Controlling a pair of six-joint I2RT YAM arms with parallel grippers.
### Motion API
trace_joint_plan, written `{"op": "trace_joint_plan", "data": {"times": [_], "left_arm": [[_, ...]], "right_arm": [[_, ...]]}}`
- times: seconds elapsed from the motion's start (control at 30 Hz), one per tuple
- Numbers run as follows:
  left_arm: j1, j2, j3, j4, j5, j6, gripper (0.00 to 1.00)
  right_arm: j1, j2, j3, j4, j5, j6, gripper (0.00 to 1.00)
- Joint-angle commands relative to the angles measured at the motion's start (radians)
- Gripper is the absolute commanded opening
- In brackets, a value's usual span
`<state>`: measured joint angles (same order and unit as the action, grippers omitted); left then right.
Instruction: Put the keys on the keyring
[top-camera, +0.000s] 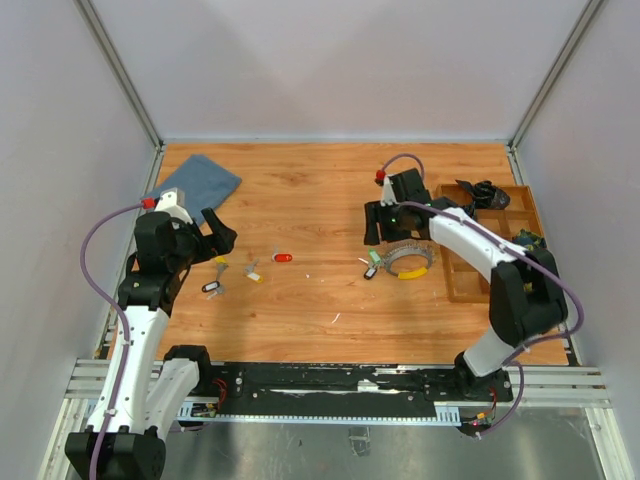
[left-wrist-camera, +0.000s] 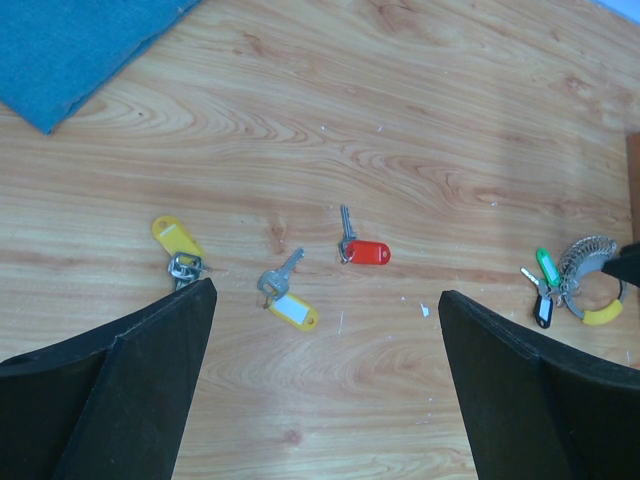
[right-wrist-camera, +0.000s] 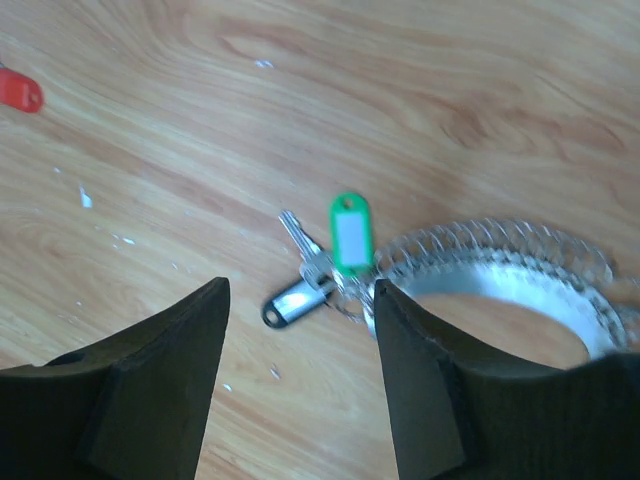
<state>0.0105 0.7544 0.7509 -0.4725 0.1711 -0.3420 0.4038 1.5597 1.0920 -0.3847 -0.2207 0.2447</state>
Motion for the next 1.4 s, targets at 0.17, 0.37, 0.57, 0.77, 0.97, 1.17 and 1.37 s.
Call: {"op": "trace_joint_plan", "data": {"times": [0.17, 0.37, 0.57, 0.77, 0.97, 1.17, 1.37], "left_arm": [[-0.006, 0.003, 0.037, -0.018, 0.004, 0.002, 1.00], [-0.006, -0.016, 0.060, -0.040, -0.009, -0.006, 1.00], [-0.006, -0.013, 0.053, -0.038, -0.014, -0.008, 1.00], [-0.005, -0.023, 0.036, -0.035, -0.020, -0.013, 1.00], [-0.006, -0.014, 0.029, -0.030, -0.015, -0.012, 1.00], [-0.005, -0.017, 0.018, -0.020, -0.026, -0.016, 1.00], [-0.006, -0.031, 0.011, -0.016, -0.033, -0.018, 1.00]], "right_arm": [[0.100, 0.309, 0.268, -0.084, -0.022, -0.067, 0.66], [0.116, 0.349, 0.282, -0.109, 0.076, -0.087, 0.70], [0.131, 0.355, 0.255, -0.127, 0.106, -0.097, 0.76], [0.136, 0.381, 0.235, -0.170, 0.010, -0.118, 0.82], [0.139, 0.370, 0.196, -0.203, -0.013, -0.125, 0.84], [0.175, 0.351, 0.166, -0.275, -0.093, -0.172, 0.84], [0.205, 0.235, -0.009, -0.245, -0.132, -0.088, 0.84]]}}
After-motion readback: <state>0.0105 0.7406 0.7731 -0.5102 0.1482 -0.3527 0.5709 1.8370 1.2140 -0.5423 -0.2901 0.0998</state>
